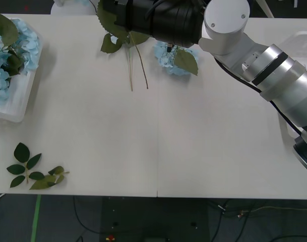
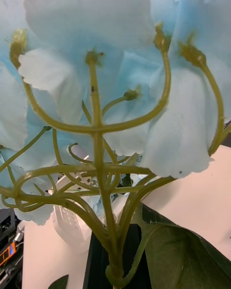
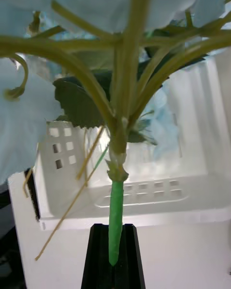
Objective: Place the red flowers into the right box and the blue flowers into the left box. If a person shows an open palm, hand one flower to the person first, then continue sorting.
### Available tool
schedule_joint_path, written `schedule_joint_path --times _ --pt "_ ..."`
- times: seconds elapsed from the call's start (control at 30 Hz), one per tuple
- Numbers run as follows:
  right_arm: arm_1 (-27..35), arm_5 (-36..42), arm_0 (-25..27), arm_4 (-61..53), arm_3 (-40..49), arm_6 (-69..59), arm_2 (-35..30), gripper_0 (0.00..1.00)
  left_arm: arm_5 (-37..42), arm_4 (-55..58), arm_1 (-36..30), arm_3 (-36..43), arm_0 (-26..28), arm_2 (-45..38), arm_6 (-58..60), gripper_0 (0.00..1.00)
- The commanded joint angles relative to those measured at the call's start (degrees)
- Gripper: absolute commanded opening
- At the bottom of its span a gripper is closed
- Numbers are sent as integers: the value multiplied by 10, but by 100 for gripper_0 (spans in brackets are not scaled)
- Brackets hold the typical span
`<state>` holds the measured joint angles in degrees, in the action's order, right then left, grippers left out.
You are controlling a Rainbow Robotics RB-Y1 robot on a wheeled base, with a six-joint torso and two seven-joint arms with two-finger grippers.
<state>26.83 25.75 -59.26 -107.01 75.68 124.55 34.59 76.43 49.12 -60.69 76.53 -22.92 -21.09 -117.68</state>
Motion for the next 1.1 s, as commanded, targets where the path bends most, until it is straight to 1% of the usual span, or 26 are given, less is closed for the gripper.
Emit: schedule_joint_path --times 0.03,0.1,0.2,0.23,0.3,0.37,0.5,0.6,0.67,0.73,0.8,0.83,0.9,0.93,0.97,1.0,1.03,1.1 --pt "-16 6 -1 -4 21 15 7 0 -66 -38 -29 -39 -2 39 52 0" --pt "-15 13 -1 -5 21 15 7 0 -88 -40 -30 -77 -19 57 53 0" --pt "-16 26 -1 -9 21 13 7 0 -125 -42 -30 -161 -83 114 48 0" --pt "-17 26 -1 -12 21 12 7 0 -130 -43 -30 -173 -93 126 47 0" --pt "-18 26 -1 -28 21 10 12 0 -147 -45 -30 -217 -132 176 47 0" --pt "-18 25 -1 -44 21 10 19 0 -168 -46 -30 -241 -155 218 47 0" --pt "-20 24 -1 -48 21 15 25 0 -207 -40 -30 -275 -186 300 53 0" --pt "-21 15 -1 -43 21 15 30 0 -220 -38 -29 -278 -194 338 58 1" --pt "-20 3 0 -43 21 15 40 0 -224 -37 -29 -278 -194 344 59 1" --pt "-19 -12 0 -43 21 15 51 0 -225 -35 -29 -278 -194 344 58 12" --pt "-19 -27 1 -43 21 15 58 0 -225 -32 -29 -278 -194 344 58 33" --pt "-20 -29 0 -44 21 16 58 0 -225 -32 -29 -278 -194 344 58 38" --pt "-20 -37 1 -44 21 15 58 0 -226 -29 -29 -278 -194 344 58 55" --pt "-20 -39 0 -44 21 15 58 0 -226 -29 -29 -278 -194 344 58 60" --pt "-20 -44 1 -44 21 16 58 0 -226 -26 -29 -278 -194 344 58 70" --pt "-20 -47 0 -44 21 15 58 0 -228 -24 -29 -278 -194 344 58 78" --pt "-21 -49 0 -46 21 16 58 0 -228 -24 -29 -278 -194 344 58 81" --pt "-21 -49 0 -47 21 16 58 0 -228 -19 -29 -278 -193 344 58 92"
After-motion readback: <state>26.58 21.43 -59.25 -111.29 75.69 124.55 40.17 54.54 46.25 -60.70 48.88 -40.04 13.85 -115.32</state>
